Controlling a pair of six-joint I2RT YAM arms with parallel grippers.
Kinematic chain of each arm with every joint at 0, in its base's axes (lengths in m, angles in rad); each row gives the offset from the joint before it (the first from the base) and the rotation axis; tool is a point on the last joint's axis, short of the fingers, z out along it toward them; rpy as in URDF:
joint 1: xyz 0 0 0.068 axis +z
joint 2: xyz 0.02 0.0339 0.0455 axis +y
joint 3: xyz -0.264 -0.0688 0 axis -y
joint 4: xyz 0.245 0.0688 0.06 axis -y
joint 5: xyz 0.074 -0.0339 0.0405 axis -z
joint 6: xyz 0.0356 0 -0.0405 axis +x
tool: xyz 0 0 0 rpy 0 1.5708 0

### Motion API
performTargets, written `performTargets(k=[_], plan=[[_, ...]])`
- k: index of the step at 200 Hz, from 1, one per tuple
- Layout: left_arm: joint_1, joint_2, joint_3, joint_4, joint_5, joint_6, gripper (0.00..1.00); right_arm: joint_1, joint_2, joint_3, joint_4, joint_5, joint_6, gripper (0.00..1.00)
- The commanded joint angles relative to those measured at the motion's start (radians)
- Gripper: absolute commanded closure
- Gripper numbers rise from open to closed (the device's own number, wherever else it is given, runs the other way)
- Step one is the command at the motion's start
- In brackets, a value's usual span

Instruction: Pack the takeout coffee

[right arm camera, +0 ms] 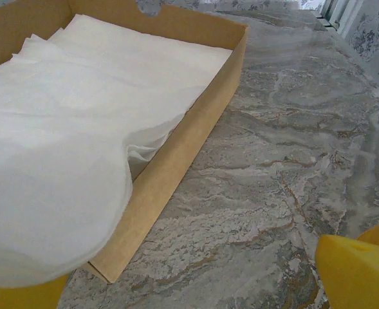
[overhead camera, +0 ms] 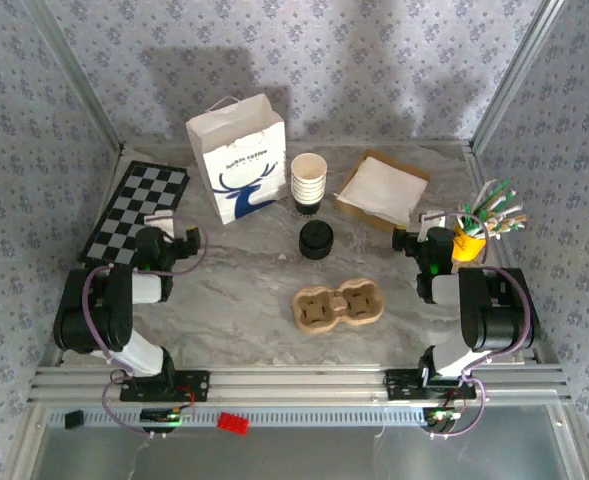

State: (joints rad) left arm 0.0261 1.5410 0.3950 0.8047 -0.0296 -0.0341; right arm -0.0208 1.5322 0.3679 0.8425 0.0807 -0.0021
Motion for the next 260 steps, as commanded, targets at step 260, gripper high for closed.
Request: performTargets(k=[260], plan=[[0.002,-0.267,0.002,-0.207,0.063,-0.009,0.00,0.059,-0.220,-0.035,-0.101,0.080,-0.042,0.00]])
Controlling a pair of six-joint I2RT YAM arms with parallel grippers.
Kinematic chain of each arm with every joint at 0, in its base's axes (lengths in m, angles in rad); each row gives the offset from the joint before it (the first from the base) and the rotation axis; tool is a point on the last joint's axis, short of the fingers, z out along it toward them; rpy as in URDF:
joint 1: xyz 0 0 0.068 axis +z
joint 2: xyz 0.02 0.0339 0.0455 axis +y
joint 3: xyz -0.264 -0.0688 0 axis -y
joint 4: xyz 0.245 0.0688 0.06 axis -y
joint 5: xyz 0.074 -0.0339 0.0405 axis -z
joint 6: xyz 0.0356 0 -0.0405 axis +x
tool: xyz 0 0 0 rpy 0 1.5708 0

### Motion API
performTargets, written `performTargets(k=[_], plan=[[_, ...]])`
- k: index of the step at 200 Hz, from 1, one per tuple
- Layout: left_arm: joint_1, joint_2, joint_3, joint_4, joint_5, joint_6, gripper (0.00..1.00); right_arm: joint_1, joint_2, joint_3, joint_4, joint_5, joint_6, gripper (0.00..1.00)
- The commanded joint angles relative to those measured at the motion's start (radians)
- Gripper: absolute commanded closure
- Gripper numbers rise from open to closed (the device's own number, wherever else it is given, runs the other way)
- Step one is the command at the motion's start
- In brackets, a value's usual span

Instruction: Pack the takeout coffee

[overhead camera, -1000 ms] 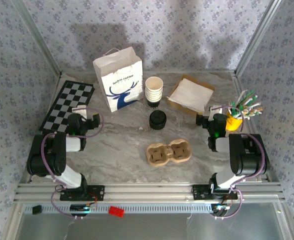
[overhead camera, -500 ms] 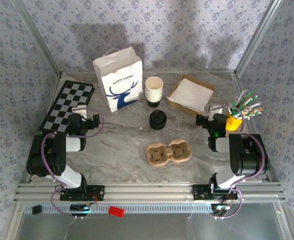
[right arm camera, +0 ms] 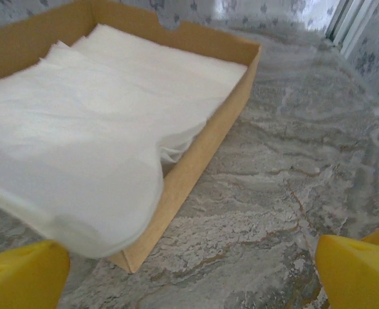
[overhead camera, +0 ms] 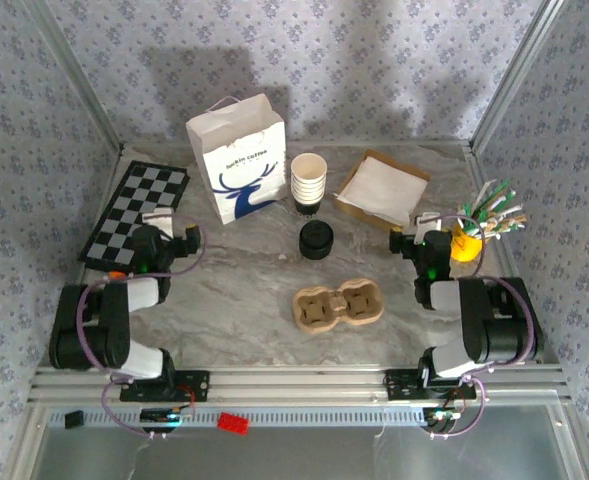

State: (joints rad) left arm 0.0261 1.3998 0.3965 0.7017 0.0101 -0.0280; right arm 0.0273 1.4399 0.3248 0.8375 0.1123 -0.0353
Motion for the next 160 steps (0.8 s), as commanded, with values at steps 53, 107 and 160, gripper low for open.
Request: performTargets(k=[53,107,160], plan=[[0.002,-0.395,0.004,-0.352,0.093,-0.111,0.00,-0.001,-0.443,0.069,-0.523,0.099,0.123,0.00],[0.003,-0.526,0.052,-0.541,0.070,-0.463,0.00,-0.071,-0.639,0.131,-0.846,-0.102,0.485,0.00],[-0.035,-0.582,0.108,-0.720,0.162,-0.559,0.00,-0.027,-0.594,0.380,-1.175,-0.109,0.513,0.01]])
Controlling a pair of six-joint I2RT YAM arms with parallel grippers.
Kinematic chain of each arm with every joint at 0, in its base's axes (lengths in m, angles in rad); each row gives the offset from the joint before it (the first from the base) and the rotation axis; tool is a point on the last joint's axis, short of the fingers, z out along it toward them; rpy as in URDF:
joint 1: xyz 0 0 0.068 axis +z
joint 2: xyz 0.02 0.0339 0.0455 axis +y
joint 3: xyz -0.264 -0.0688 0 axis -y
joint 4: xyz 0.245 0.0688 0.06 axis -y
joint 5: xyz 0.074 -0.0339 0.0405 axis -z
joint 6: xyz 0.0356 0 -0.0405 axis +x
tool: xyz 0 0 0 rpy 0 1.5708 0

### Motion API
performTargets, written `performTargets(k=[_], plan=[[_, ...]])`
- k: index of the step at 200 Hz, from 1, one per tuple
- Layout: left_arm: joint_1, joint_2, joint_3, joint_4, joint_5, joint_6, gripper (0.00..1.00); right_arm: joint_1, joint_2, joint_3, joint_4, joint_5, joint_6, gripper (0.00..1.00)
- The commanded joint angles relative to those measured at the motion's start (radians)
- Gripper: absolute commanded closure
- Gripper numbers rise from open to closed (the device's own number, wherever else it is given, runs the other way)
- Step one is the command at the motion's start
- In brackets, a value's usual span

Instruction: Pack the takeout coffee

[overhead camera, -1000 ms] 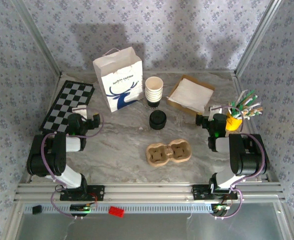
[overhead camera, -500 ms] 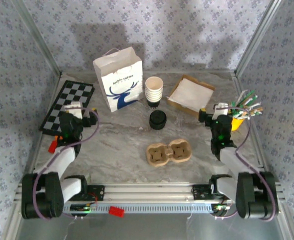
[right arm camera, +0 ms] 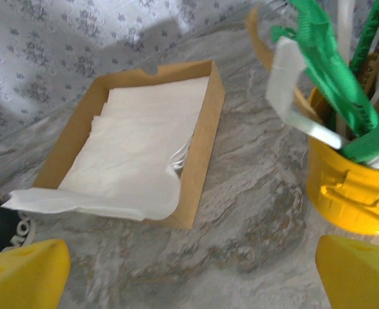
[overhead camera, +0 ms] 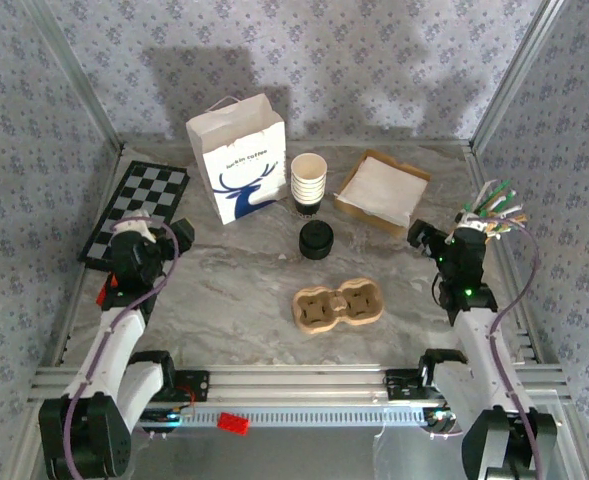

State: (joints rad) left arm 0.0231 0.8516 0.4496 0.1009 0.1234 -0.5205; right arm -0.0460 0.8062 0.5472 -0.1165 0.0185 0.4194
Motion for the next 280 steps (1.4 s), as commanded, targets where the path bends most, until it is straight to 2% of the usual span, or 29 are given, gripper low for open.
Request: performTargets(k=[1,48,62,106,130,196,266,280], plan=[[-0.036,-0.035,0.058,-0.123,0.048,-0.065,0.00,0.050,0.044,0.163,-0.229,-0.015,0.059,0.00],[-0.316,-0.050,0.151,-0.256,-0.141,-0.032,0.00,0.266,0.321,0.476,-0.464,0.080,0.086,0.00],[-0.388,-0.022,0.179,-0.257,-0.165,-0.023,0.00,0.334,0.420,0.590,-0.515,0.110,0.088,0.01],[-0.524,0.114,0.281,-0.257,-0.189,0.018,0.00,0.464,0.675,0.882,-0.535,0.157,0.090,0.11],[-0.555,0.169,0.328,-0.239,-0.180,0.045,0.00,0.487,0.808,1.021,-0.541,0.146,0.112,0.16],[-0.561,0.234,0.404,-0.292,-0.197,0.077,0.00,0.532,1.087,1.322,-0.610,0.148,0.103,0.41],[-0.563,0.241,0.437,-0.343,-0.220,0.100,0.00,0.549,1.223,1.496,-0.678,0.166,0.081,0.65],[-0.562,0.244,0.441,-0.351,-0.224,0.102,0.00,0.550,1.240,1.516,-0.695,0.169,0.083,0.66]])
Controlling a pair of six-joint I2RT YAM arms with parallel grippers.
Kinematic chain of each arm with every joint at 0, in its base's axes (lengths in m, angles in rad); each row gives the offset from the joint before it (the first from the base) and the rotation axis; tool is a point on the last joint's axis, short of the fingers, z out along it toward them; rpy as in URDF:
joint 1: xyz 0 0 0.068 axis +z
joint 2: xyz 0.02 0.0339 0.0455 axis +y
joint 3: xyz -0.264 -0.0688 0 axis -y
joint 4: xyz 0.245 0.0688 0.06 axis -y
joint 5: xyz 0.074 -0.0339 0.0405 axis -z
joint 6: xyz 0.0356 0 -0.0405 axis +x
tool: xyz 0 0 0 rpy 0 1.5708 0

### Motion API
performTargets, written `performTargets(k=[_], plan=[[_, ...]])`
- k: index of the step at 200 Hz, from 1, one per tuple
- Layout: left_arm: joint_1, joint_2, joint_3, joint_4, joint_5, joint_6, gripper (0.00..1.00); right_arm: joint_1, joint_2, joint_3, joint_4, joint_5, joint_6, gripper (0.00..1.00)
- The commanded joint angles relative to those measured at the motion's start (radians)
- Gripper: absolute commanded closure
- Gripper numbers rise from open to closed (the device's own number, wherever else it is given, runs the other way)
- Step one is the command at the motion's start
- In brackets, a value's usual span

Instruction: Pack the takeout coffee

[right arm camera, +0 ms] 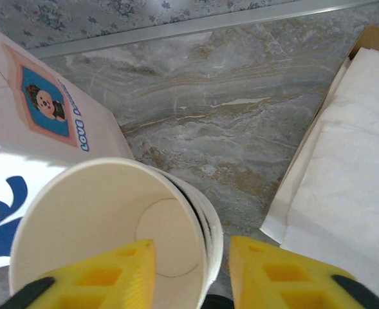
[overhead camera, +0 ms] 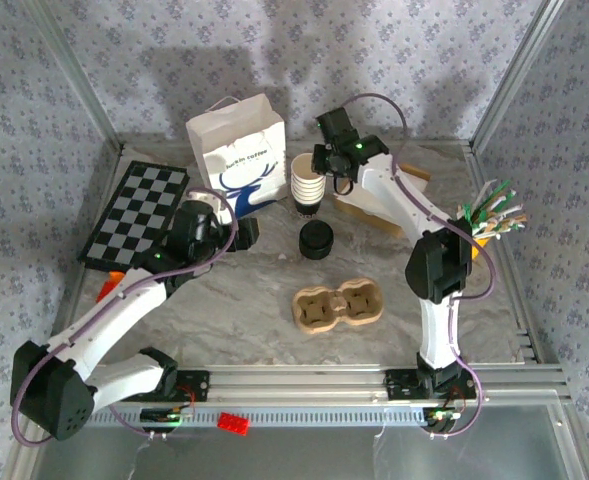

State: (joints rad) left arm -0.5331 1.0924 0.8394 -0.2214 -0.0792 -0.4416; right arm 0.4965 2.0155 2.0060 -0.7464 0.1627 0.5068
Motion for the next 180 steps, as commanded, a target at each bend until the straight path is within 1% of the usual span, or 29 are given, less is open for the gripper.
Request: performTargets(k=[1,31,63,99,152,180], plan=[[-0.005,0.003,0.051,-0.028,-0.021,0.024,0.00,0.008,0.032,0.061,-0.067,0.025,-0.004,0.66],[-0.005,0.004,0.060,-0.037,-0.017,0.029,0.00,0.009,0.062,0.106,-0.095,0.037,-0.004,0.71],[-0.005,0.004,0.063,-0.038,-0.018,0.030,0.00,0.008,0.078,0.129,-0.121,0.028,-0.005,0.80],[-0.006,0.011,0.070,-0.041,-0.011,0.031,0.00,0.007,0.092,0.160,-0.146,0.025,-0.007,0.80],[-0.006,0.010,0.075,-0.050,-0.013,0.036,0.00,0.004,0.085,0.195,-0.160,0.018,0.004,0.94],[-0.006,0.007,0.091,-0.063,-0.011,0.035,0.00,0.001,0.064,0.219,-0.174,0.002,0.012,0.95]])
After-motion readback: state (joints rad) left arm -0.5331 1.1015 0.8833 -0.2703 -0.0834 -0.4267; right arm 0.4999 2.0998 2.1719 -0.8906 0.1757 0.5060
